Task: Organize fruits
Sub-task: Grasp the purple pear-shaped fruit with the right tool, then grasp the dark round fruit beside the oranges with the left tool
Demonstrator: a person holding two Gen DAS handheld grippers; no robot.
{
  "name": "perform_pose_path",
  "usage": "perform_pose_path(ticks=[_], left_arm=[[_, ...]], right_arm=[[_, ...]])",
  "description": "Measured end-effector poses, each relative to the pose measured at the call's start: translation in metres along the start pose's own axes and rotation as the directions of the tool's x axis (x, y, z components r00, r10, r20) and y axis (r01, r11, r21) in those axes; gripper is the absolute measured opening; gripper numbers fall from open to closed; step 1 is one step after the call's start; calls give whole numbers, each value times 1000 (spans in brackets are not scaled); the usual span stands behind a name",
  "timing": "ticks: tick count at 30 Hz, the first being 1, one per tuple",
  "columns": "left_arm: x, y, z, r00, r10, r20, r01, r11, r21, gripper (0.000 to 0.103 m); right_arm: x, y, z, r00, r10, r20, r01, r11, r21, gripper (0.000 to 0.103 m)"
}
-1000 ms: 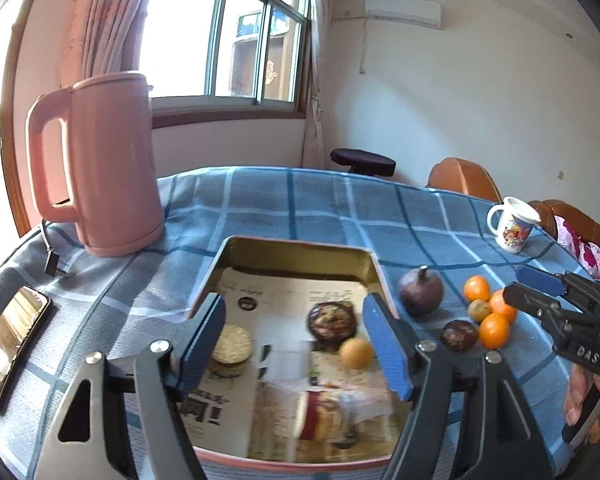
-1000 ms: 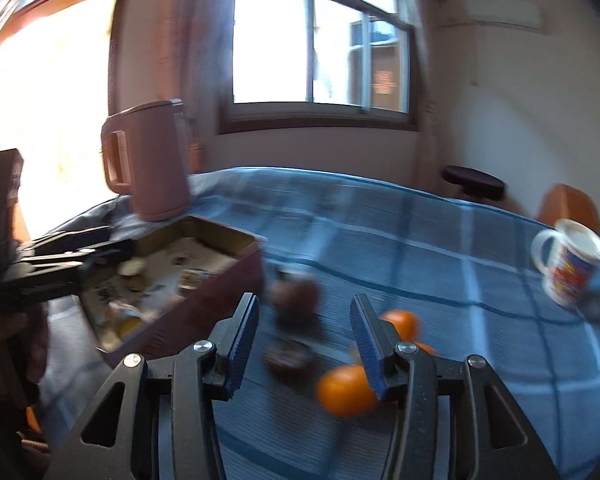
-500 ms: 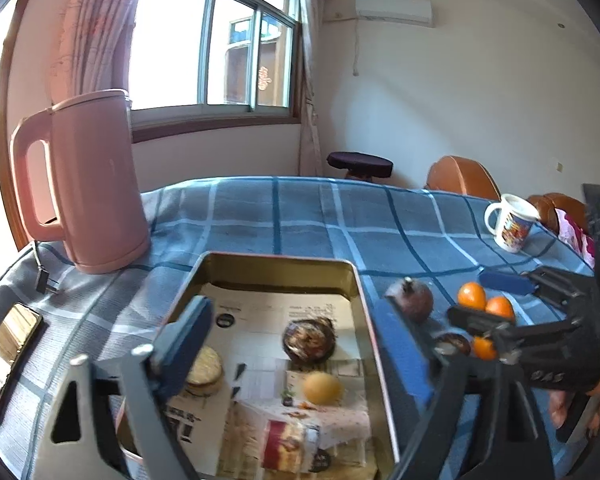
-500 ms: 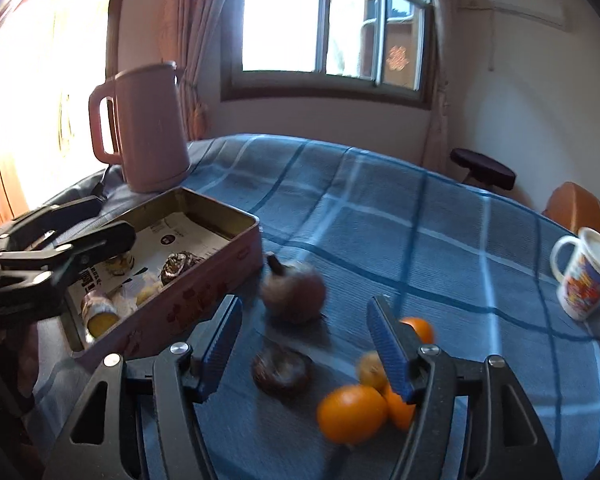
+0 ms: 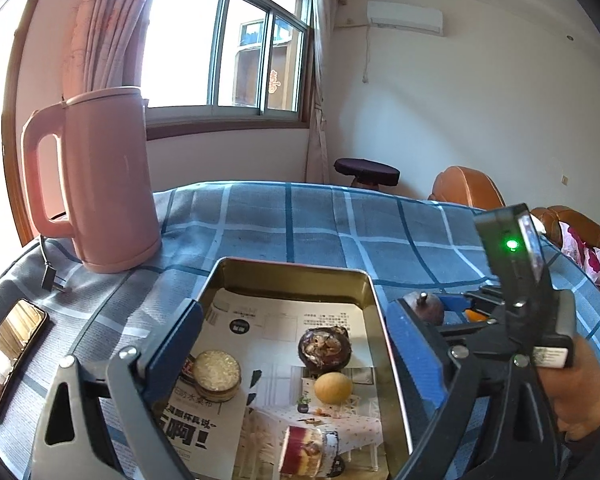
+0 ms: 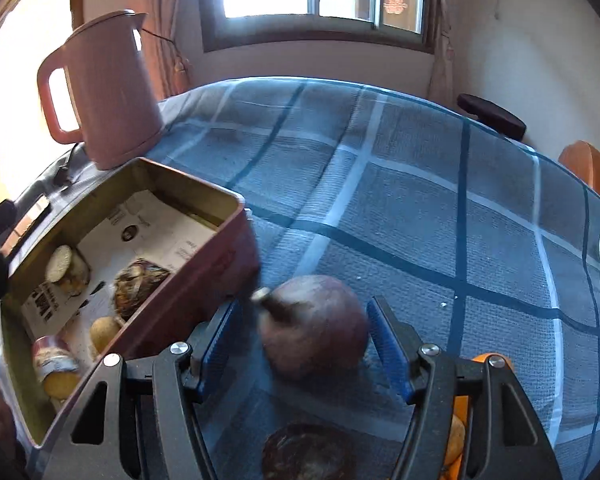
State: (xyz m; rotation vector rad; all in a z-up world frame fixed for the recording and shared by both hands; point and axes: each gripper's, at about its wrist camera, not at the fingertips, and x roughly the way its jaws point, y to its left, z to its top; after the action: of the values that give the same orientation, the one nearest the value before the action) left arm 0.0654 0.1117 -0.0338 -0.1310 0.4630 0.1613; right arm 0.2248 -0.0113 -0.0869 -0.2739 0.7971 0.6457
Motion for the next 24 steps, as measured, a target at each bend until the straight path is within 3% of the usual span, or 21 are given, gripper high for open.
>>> perform_pose_path(ticks=[1,6,10,17,24], left_arm=[[0,-2,0,1000,-1,-1,1,1000,5,96],[-1,-17,-1,1000,-22,-5,22,999,32,96],[0,-34,-1,999,-46,-15,47,997,67,96],[10,-76,-2,993,-105,-61,112,985,130,95],[32,-125,-12,980,-118,-162,155,958,243,78]], right_arm=[[-1,-2,0,1000,3,0,-3,1000,8,52],[-8,-1,-4,1000,6,19,-6,1000,2,52],[-38,-7,-12,992,-26,122,23,999,26,52],[-85,-40,-42,967,-118,226,93,989,114,52],[-102,-66,-58,952,-172,254,131,977,171,52]])
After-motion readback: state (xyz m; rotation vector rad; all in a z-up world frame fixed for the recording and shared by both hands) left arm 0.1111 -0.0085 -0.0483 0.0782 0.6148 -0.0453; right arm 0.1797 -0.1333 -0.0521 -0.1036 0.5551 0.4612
